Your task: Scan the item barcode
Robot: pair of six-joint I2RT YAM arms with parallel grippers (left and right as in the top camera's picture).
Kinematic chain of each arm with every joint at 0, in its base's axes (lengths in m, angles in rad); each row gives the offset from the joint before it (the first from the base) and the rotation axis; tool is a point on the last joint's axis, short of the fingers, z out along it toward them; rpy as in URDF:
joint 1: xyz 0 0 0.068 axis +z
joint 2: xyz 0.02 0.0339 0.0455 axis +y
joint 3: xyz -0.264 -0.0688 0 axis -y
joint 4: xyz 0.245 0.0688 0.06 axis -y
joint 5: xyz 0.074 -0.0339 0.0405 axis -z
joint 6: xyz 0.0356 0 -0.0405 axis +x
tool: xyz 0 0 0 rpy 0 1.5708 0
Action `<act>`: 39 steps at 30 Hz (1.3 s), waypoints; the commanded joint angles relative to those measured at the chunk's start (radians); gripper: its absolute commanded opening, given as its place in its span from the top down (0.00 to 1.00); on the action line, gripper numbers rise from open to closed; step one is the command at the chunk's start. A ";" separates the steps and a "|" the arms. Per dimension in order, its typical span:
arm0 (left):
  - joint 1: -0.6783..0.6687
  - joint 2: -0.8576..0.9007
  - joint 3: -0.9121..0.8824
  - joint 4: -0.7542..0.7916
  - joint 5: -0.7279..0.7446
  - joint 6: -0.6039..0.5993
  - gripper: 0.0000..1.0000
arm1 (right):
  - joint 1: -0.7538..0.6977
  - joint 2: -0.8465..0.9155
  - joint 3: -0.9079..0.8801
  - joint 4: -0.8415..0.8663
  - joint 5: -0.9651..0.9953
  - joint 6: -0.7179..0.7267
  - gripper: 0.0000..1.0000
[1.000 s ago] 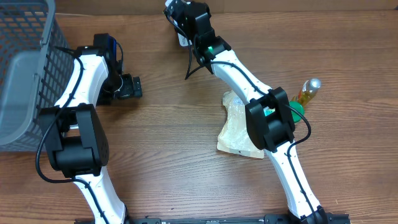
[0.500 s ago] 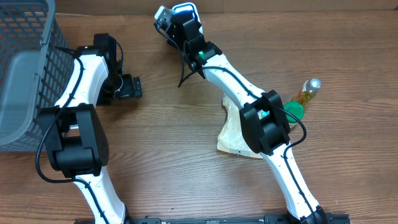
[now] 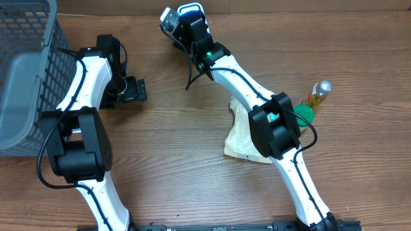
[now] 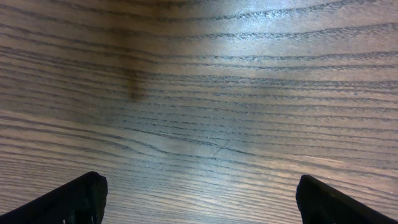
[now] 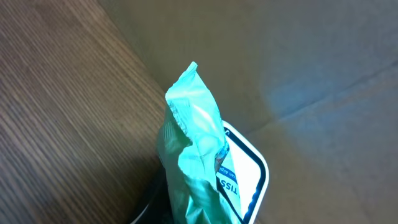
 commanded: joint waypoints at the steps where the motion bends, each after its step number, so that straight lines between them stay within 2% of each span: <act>1: 0.003 -0.008 0.014 -0.002 -0.010 -0.014 0.00 | -0.032 0.010 0.002 0.013 -0.023 0.014 0.96; 6: 0.003 -0.008 0.014 -0.002 -0.011 -0.014 0.00 | -0.041 0.010 0.002 0.017 -0.104 0.022 0.96; 26: 0.003 -0.008 0.014 -0.002 -0.011 -0.014 0.01 | -0.059 0.010 0.002 0.069 -0.084 0.023 0.96; 29: 0.003 -0.008 0.014 -0.002 -0.011 -0.014 0.00 | -0.058 -0.014 0.003 0.147 -0.005 0.089 0.96; 33: 0.003 -0.008 0.014 -0.002 -0.010 -0.014 0.00 | -0.058 -0.088 0.003 0.159 -0.003 0.152 0.96; 39: 0.003 -0.008 0.014 -0.002 -0.011 -0.014 0.00 | -0.058 -0.246 0.003 -0.013 -0.004 0.337 0.96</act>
